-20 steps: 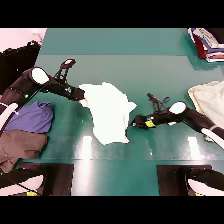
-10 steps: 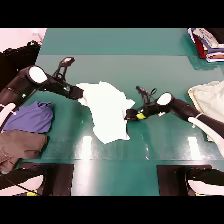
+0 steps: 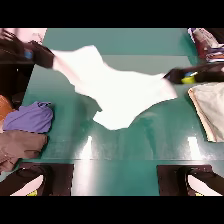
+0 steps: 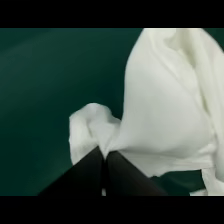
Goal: Fold the shirts.
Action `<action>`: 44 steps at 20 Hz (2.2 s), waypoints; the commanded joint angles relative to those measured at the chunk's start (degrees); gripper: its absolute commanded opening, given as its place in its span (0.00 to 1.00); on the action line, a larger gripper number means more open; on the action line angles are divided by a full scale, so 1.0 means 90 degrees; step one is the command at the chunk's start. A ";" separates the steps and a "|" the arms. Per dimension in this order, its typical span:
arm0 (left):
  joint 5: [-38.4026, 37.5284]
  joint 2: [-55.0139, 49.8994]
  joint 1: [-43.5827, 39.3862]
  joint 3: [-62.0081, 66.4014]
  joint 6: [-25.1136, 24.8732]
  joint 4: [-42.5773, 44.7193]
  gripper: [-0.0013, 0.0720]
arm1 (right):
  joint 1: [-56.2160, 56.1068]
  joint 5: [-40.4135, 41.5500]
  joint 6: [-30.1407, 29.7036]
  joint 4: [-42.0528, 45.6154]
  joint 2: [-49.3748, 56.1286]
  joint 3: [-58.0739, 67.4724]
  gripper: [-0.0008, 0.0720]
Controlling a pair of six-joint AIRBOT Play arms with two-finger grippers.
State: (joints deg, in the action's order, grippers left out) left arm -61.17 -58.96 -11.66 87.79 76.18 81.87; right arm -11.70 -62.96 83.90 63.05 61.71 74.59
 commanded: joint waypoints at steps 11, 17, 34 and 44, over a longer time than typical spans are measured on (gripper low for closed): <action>0.0005 0.0952 0.0005 0.3803 -0.0012 -0.0080 0.05 | 0.1659 -0.0202 -0.0333 0.0180 -0.1474 0.3667 0.03; -0.0158 0.0950 0.0005 0.3900 -0.0015 -0.1523 0.05 | 0.2404 -0.0981 -0.0330 0.0160 -0.0612 0.5569 0.03; 0.1486 -0.2574 0.0005 -0.1586 0.0415 -0.0274 0.05 | 0.0464 -0.0787 -0.0192 0.0342 0.4192 0.3645 0.03; 0.1639 -0.3004 0.0202 -0.1302 0.0668 -0.0119 0.49 | 0.0452 -0.0534 -0.0189 0.0270 0.4869 0.3861 0.50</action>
State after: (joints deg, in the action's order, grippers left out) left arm -43.38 -85.65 -10.98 74.59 80.90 80.49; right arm -7.88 -67.64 82.15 65.63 104.90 108.07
